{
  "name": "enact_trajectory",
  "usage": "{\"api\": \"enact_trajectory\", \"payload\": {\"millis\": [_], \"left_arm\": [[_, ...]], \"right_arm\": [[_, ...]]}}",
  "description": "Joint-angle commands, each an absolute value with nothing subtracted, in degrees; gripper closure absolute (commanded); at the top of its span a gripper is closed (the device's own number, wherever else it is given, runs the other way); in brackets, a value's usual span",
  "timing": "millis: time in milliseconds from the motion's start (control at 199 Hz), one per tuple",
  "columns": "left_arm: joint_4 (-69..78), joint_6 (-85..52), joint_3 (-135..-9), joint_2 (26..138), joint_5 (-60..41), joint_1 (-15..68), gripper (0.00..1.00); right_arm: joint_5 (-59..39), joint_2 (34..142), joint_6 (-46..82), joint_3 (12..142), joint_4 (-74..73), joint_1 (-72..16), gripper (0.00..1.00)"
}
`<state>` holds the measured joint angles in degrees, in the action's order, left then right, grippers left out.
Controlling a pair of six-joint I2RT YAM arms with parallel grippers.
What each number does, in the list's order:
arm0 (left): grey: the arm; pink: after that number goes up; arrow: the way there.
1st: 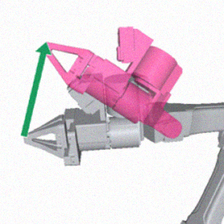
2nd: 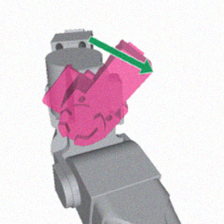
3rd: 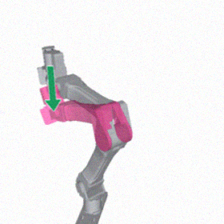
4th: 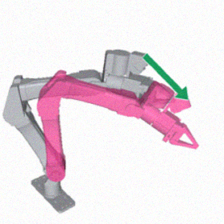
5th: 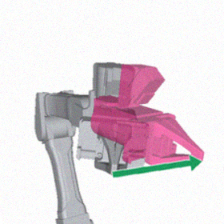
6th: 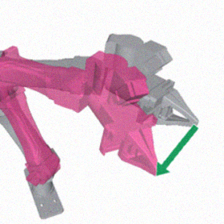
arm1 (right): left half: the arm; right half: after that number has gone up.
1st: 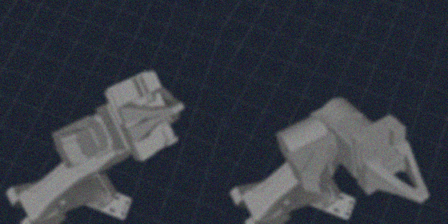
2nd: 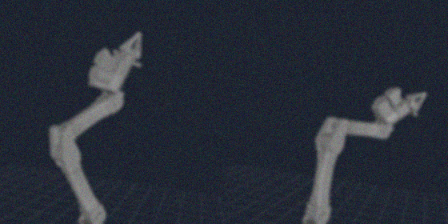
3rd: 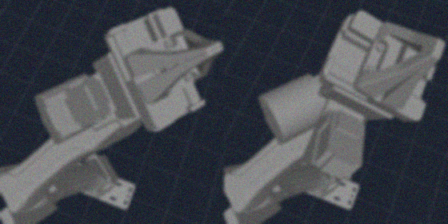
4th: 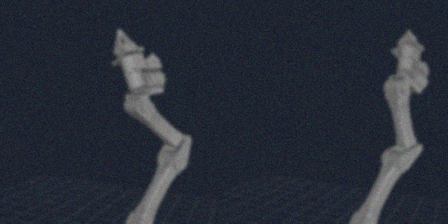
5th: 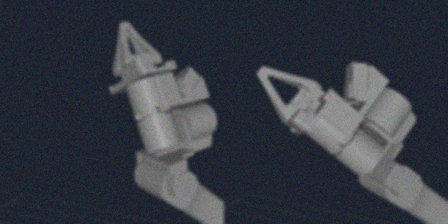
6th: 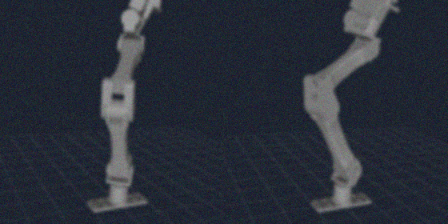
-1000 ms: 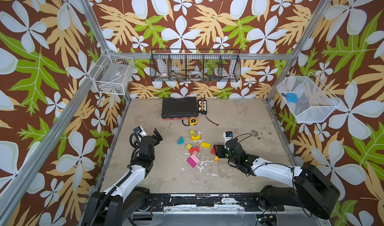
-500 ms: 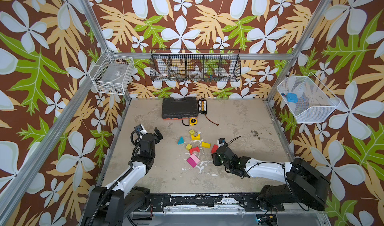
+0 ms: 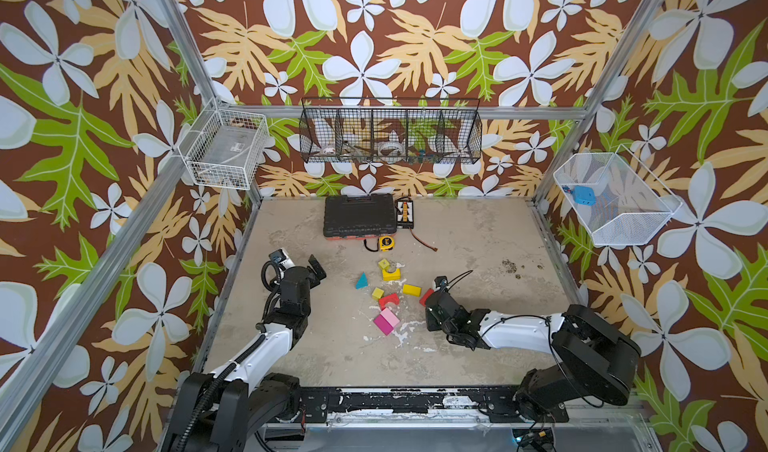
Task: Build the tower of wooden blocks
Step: 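Close the right gripper on the orange Supermarket block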
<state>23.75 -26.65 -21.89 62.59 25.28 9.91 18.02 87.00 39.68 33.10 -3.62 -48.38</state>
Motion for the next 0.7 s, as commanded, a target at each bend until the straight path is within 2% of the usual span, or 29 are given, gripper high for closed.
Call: {"api": "enact_trajectory", "payload": {"millis": [0,341,698], "left_arm": [[23.25,-27.16,-22.32,62.92,26.28,9.84,0.0],[22.94,-27.25,-22.76,63.37,26.32,9.83,0.0],[22.59,-27.2,-22.77,63.28,26.26,9.8,0.0]], "right_arm": [[18.5,87.48,39.46,33.34,-1.32,-48.34,0.57],[19.12,83.49,41.21,28.82,-1.68,-48.69,0.69],[18.77,71.47,43.73,22.72,-1.24,-53.26,0.71]]}}
